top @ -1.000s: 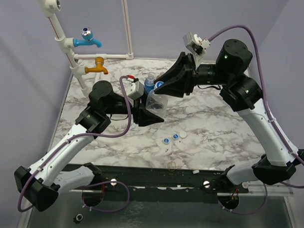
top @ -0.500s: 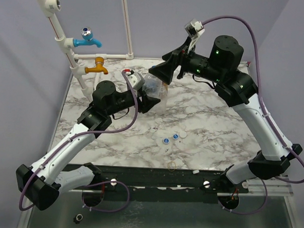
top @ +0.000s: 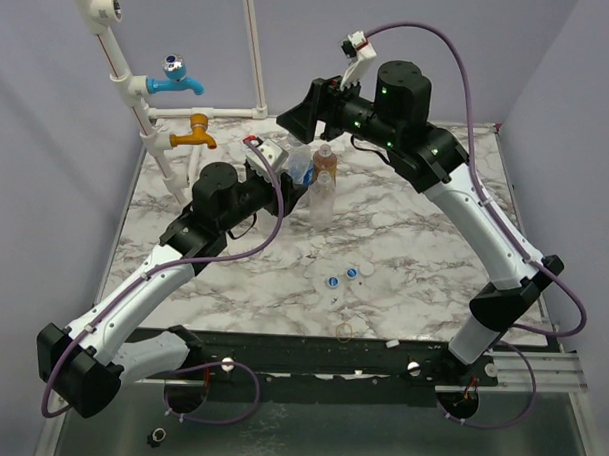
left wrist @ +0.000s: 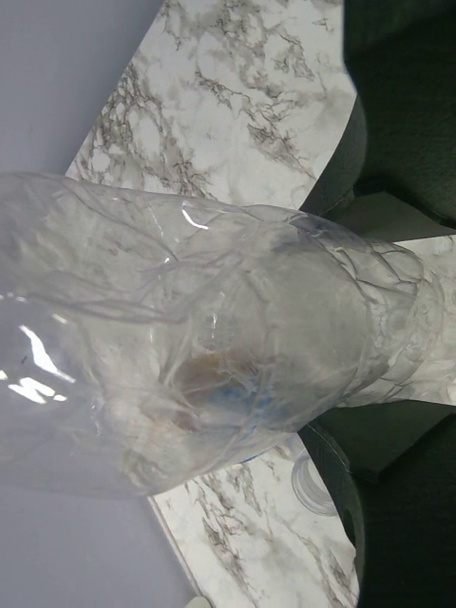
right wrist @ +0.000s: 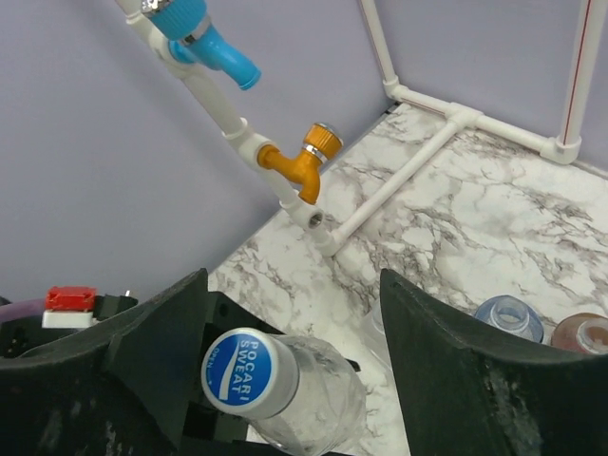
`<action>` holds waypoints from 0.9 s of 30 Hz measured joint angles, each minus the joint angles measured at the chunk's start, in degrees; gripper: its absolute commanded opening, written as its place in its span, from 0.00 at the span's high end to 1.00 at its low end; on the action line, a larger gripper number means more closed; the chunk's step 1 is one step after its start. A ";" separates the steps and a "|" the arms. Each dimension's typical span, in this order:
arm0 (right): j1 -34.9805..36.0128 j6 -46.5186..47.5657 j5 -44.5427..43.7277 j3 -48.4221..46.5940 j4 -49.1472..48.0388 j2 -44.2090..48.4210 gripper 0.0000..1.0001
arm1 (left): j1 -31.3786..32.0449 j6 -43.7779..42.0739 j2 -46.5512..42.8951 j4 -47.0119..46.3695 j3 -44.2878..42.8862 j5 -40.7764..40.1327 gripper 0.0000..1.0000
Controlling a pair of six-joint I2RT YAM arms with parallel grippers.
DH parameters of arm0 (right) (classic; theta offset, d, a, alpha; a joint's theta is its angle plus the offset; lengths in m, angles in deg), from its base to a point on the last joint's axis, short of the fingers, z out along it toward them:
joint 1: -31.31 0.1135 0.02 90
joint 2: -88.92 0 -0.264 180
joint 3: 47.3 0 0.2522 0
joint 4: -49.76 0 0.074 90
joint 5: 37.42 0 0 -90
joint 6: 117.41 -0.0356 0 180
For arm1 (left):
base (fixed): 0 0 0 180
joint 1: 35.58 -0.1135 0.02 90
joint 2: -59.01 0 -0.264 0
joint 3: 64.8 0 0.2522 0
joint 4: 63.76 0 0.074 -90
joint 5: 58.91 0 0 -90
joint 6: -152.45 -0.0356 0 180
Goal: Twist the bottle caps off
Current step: Unscrew the bottle cap from the plastic bottle.
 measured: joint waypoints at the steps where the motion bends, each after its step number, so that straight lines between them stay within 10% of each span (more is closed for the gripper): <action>1: 0.00 -0.24 -0.44 0.00 0.04 -0.39 0.25 | 0.00 0.00 0.00 0.02 0.00 -0.17 1.00; 12: 0.11 -0.92 -1.20 1.07 -1.16 -0.81 0.41 | 0.00 -0.15 0.20 0.70 0.00 -1.25 1.00; 20: 0.11 -0.55 -1.20 2.05 -1.07 -0.63 0.22 | 0.00 -0.11 0.48 0.98 -0.09 -1.38 1.00; 27: 0.13 -0.57 -1.05 4.55 -1.16 -0.24 0.63 | 0.00 0.04 0.66 1.97 -0.13 -1.40 1.00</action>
